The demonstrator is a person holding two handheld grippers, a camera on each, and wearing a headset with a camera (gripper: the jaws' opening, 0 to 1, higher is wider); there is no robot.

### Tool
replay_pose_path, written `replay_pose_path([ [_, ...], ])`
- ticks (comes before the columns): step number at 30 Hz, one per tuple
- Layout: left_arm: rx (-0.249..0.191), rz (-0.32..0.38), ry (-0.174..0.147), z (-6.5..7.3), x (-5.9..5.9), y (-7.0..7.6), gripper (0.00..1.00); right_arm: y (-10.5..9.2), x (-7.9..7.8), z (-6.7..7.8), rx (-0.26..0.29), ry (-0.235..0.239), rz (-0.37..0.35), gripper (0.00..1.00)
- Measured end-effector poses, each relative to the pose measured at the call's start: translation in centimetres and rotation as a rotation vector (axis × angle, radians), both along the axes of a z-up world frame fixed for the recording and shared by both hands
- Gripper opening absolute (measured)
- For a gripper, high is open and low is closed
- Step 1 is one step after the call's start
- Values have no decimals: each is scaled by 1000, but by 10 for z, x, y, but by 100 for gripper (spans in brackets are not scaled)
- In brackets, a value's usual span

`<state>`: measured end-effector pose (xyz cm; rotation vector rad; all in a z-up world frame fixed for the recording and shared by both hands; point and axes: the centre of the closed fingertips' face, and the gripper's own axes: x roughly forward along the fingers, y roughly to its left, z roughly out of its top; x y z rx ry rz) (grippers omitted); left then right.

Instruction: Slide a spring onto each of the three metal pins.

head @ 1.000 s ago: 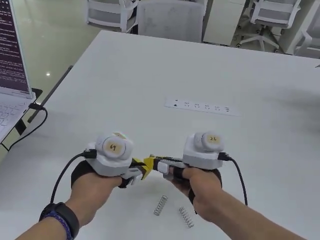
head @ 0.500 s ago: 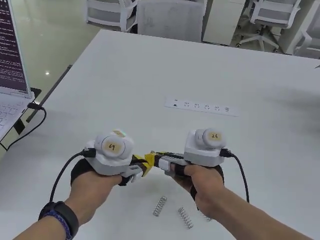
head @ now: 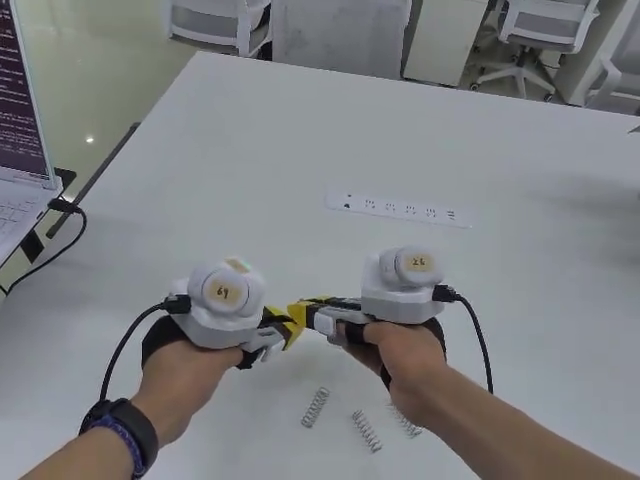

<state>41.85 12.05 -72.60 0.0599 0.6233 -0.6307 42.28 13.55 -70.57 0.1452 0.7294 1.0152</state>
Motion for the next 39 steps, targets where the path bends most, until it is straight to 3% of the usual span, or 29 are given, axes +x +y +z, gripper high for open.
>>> replay_pose_path([
  [13, -9, 11, -14, -19, 8, -1, 0, 2, 5, -18, -88, -41, 40, 6],
  [31, -21, 39, -18, -40, 15, 11, 0, 13, 11, -41, -128, -42, 62, 6],
  [37, -39, 52, -26, -46, 17, 14, 0, 16, 12, -46, -141, -52, 70, 6],
  [39, -25, 45, -38, -49, 18, 14, 0, 16, 11, -48, -144, -51, 73, 6],
])
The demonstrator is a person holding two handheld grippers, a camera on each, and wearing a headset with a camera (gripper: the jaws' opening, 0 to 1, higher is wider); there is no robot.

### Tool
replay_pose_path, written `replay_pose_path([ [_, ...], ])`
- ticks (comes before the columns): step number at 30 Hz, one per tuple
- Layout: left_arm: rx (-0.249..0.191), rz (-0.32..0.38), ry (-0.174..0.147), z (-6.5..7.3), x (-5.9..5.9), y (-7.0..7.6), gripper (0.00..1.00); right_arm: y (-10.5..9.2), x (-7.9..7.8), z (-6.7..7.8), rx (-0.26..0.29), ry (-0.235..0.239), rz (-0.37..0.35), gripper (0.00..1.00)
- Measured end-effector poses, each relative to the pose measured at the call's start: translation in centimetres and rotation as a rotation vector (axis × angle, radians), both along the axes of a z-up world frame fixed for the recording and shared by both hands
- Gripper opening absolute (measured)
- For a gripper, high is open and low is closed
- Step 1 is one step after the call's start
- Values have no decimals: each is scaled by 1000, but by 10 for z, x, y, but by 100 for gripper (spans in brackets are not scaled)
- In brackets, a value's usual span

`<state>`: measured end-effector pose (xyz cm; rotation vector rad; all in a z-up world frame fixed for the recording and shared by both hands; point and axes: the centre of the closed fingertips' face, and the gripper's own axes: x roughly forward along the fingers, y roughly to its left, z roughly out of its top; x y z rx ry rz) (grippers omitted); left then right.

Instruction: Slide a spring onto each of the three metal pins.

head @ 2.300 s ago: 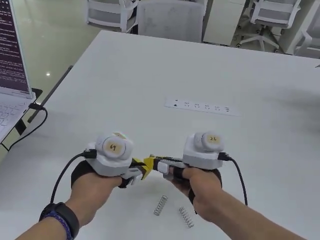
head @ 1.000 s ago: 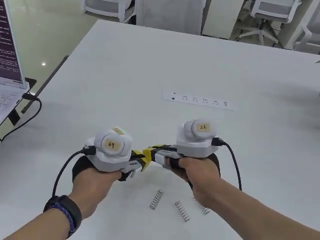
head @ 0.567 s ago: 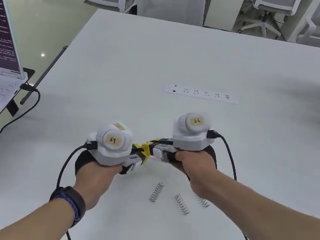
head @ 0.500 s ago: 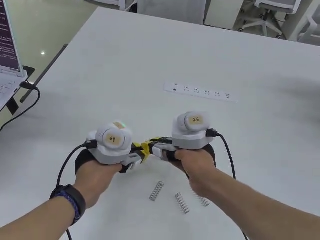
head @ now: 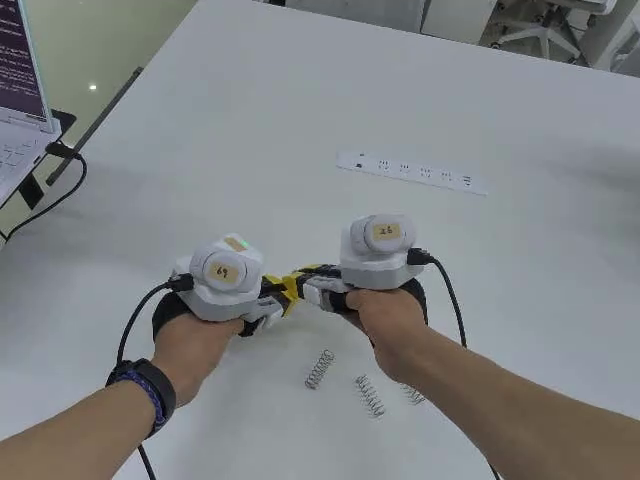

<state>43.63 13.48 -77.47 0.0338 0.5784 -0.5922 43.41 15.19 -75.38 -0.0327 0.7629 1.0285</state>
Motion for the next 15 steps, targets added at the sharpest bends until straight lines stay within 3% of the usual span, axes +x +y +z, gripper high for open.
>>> replay_pose_path([
  [15, 10, -4, -3, -13, -1, 0, 0, 1, -3, -12, -26, 4, 15, 7],
])
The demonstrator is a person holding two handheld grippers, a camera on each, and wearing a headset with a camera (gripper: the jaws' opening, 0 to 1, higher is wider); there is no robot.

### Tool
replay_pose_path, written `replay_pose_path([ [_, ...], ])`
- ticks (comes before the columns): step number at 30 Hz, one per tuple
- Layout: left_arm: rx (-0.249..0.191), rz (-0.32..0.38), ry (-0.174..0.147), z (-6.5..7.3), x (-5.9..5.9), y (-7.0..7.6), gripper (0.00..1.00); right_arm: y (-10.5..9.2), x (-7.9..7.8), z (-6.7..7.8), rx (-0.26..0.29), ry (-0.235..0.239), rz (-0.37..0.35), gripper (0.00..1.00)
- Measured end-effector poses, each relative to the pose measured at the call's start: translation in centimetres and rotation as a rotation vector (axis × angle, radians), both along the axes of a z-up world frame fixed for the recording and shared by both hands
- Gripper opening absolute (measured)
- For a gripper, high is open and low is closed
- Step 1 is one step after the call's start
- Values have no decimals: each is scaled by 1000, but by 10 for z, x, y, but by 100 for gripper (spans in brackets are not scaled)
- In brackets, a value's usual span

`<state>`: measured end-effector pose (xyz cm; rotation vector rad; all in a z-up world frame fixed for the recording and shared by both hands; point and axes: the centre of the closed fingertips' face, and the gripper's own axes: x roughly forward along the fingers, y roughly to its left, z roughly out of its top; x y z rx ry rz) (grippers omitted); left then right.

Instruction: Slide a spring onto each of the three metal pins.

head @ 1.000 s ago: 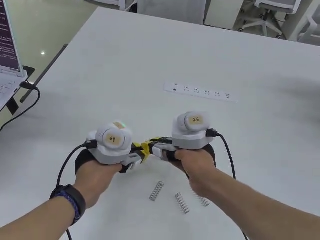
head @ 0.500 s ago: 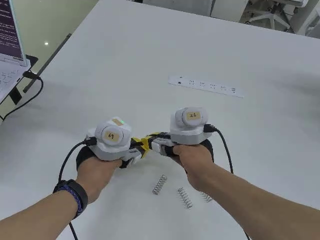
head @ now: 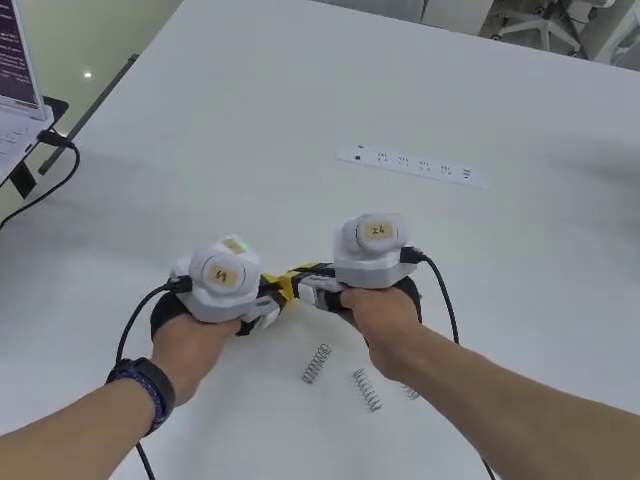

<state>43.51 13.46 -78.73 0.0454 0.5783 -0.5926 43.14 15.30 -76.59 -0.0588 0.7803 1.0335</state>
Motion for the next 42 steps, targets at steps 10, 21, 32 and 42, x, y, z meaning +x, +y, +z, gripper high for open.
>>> replay_pose_path([
  [10, 9, -4, -8, -3, -1, -1, 0, 0, -4, -2, -2, 2, 10, 7],
  [21, 31, -11, -14, -7, -2, -2, 0, 0, -6, -2, -6, 1, 23, 8],
  [32, 58, -28, -35, -7, -2, -3, 0, 1, -7, -2, -10, -8, 42, 10],
  [42, 64, -31, -38, -8, -1, -3, 0, 0, -7, -1, -10, -15, 49, 15],
])
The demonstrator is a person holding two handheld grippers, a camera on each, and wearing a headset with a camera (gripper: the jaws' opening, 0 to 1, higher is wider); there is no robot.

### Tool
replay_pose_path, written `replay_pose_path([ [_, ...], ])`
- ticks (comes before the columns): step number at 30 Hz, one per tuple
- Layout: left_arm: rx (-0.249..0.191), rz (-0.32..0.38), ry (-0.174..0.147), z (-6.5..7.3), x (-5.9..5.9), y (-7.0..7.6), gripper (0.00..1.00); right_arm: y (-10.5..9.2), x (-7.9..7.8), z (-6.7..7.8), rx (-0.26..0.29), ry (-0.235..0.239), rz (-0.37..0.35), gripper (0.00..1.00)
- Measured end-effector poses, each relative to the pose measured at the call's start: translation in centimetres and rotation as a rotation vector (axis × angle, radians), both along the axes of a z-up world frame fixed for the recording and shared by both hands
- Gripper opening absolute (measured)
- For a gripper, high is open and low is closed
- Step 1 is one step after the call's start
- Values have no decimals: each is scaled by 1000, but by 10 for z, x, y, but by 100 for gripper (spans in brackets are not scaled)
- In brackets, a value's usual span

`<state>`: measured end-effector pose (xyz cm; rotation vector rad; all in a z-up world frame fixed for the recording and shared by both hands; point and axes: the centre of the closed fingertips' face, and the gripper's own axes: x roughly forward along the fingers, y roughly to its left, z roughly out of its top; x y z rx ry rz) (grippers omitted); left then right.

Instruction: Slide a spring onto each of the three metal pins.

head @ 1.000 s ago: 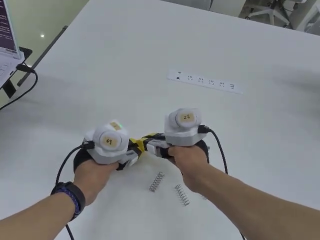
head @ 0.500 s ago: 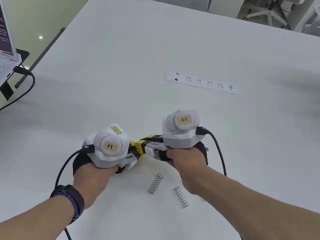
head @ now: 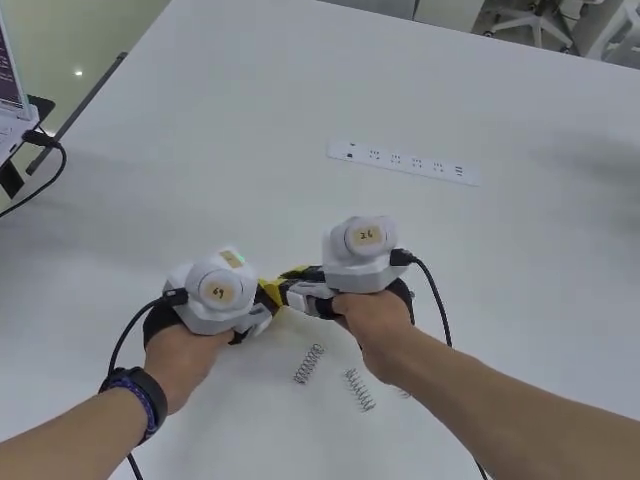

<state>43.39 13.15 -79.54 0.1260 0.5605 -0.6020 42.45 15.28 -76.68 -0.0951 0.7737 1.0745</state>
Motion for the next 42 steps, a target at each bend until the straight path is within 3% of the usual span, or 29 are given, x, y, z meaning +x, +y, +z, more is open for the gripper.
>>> replay_pose_path([
  [12, 9, -6, 0, -1, 1, -1, 0, -5, -1, 1, 3, 9, -4, 25],
  [18, 13, -5, -2, 0, 2, -2, 0, -9, -4, 7, 38, 20, -27, 28],
  [33, 15, 6, -1, 0, 8, -1, 0, -20, -5, 29, 70, -25, -31, 39],
  [42, 13, 14, 1, 0, 14, 0, 0, -38, -8, 38, 70, -45, -56, 45],
])
